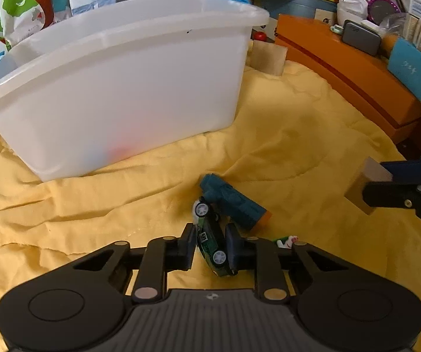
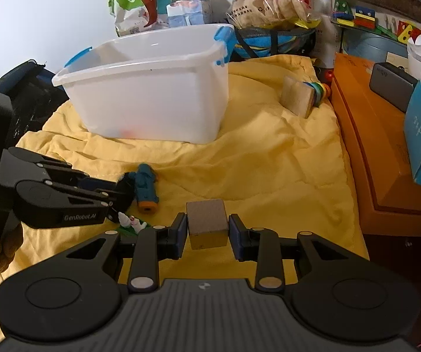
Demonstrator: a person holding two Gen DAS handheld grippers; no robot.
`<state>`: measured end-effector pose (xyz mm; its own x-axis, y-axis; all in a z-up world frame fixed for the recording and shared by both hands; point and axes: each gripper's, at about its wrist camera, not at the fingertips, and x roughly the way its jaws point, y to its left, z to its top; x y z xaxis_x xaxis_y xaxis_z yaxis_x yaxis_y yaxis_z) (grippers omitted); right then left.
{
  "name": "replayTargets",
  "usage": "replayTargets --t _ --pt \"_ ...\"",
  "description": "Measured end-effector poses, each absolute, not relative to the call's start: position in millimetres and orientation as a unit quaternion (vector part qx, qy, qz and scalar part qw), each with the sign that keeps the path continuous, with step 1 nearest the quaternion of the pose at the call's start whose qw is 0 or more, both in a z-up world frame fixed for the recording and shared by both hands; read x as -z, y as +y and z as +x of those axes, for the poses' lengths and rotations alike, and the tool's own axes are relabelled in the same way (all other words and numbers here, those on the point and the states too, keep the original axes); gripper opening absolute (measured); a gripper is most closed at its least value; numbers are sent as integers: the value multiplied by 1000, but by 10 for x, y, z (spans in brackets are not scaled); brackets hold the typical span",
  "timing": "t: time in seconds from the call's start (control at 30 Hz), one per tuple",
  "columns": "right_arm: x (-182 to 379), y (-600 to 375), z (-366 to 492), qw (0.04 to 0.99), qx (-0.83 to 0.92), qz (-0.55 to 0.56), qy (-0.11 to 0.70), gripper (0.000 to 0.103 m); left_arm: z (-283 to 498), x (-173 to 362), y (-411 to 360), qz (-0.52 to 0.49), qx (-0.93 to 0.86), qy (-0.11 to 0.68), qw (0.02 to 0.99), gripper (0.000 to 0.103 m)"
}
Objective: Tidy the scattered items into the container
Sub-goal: 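Grasp the black car with left tool and lift while right tool holds the cube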
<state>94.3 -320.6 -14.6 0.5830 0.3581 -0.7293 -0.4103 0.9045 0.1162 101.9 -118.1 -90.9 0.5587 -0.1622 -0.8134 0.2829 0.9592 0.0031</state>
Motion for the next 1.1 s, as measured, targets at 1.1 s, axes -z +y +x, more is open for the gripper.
replayTargets --t 1.1 --pt "26 -3042 820 891 -233 -26 388 34 924 707 -866 38 119 445 887 33"
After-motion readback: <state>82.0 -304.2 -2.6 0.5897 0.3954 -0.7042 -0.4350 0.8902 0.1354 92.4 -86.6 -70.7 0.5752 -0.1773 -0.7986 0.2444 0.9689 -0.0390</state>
